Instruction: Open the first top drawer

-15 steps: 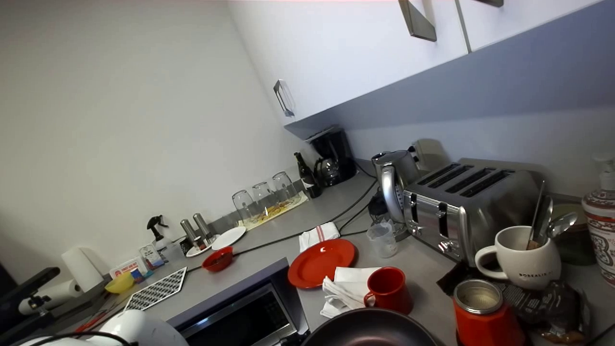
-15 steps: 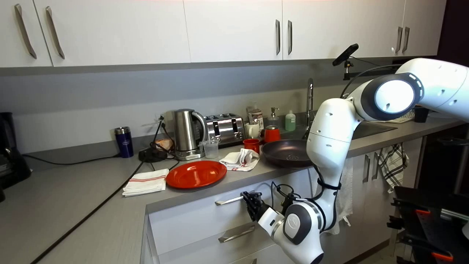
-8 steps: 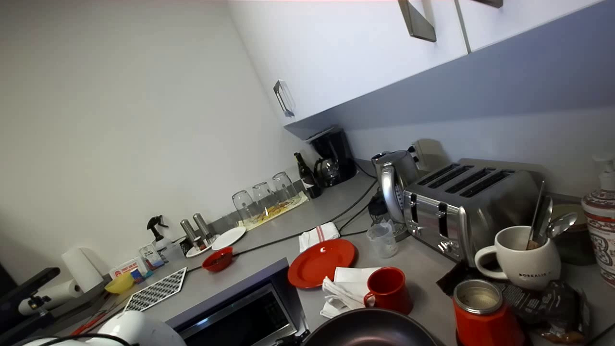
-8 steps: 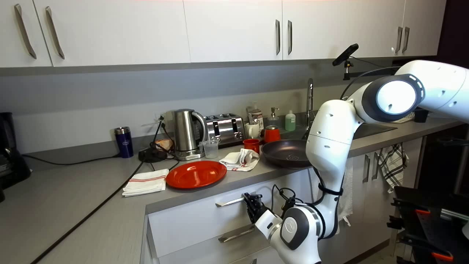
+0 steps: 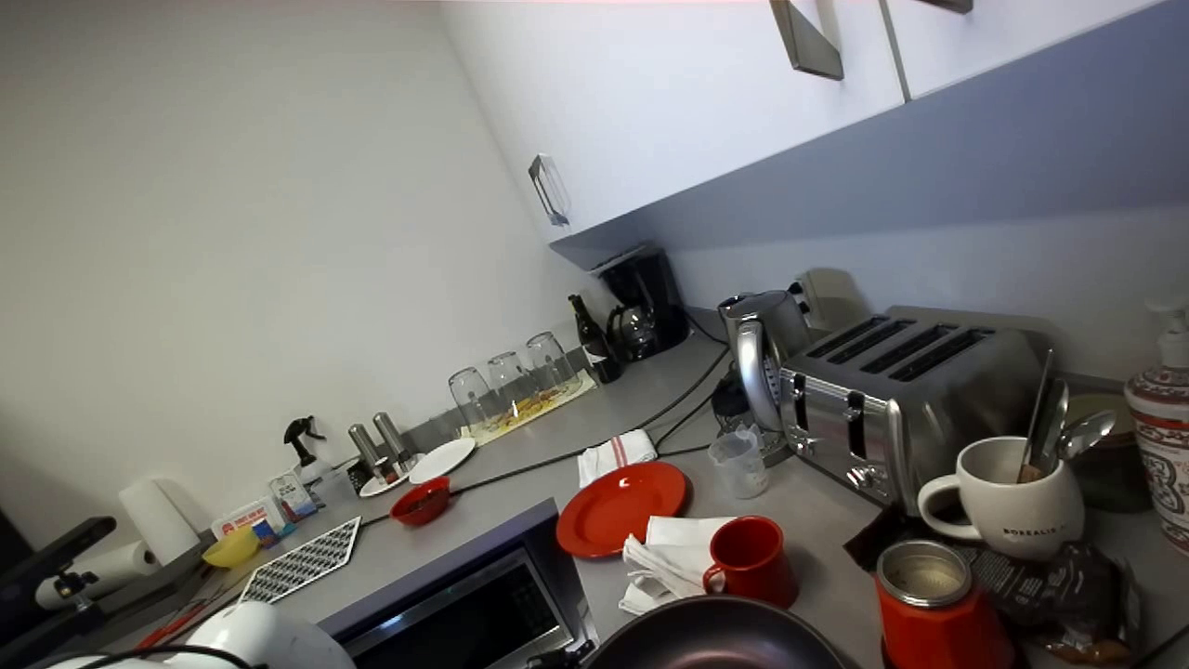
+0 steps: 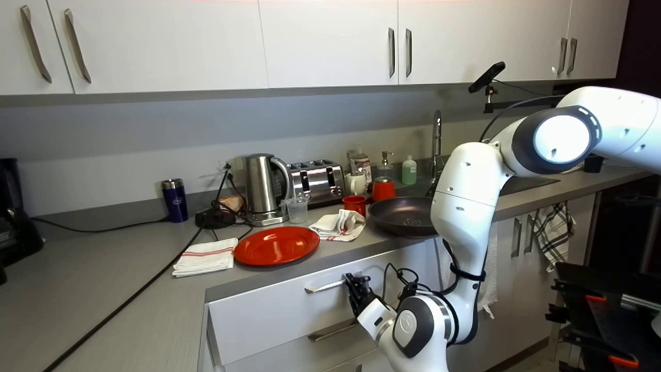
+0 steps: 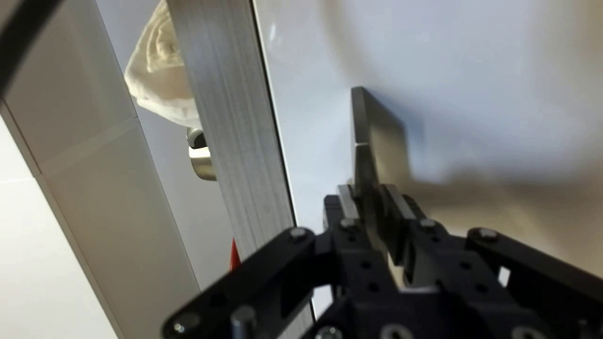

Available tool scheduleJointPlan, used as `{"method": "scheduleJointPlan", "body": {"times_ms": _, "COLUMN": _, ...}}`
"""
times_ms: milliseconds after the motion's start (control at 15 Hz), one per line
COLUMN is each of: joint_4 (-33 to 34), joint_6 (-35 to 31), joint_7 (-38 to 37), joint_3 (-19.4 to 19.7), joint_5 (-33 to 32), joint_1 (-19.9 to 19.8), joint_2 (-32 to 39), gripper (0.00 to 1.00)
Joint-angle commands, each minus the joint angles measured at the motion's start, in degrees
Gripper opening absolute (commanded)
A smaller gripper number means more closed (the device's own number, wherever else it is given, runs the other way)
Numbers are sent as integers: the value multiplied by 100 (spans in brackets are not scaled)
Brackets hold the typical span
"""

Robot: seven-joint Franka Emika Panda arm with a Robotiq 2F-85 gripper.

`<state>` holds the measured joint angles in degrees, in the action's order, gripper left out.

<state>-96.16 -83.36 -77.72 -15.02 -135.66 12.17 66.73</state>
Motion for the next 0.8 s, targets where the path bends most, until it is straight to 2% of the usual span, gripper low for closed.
{"method": "scheduleJointPlan", "body": {"times_ms": 0, "joint_4": -54, "joint_6": 470, "joint_7": -742, "joint_3": -335, "joint_5": 275, "joint_1": 426, "joint_2": 200, "gripper": 7}}
{"method": "scheduleJointPlan", "body": {"times_ms": 533, "joint_4": -215, "joint_6": 663, "joint_7": -829, "joint_3": -305, "joint_5": 248, "joint_1": 486, "joint_2": 200, "gripper": 7}}
{"method": "scheduleJointPlan", "body": {"times_ms": 733, "joint_4": -391, "joint_6": 968, "joint_7": -875, "joint_3": -374, "joint_5": 246, "joint_1": 603, "joint_2": 226, "gripper": 7}}
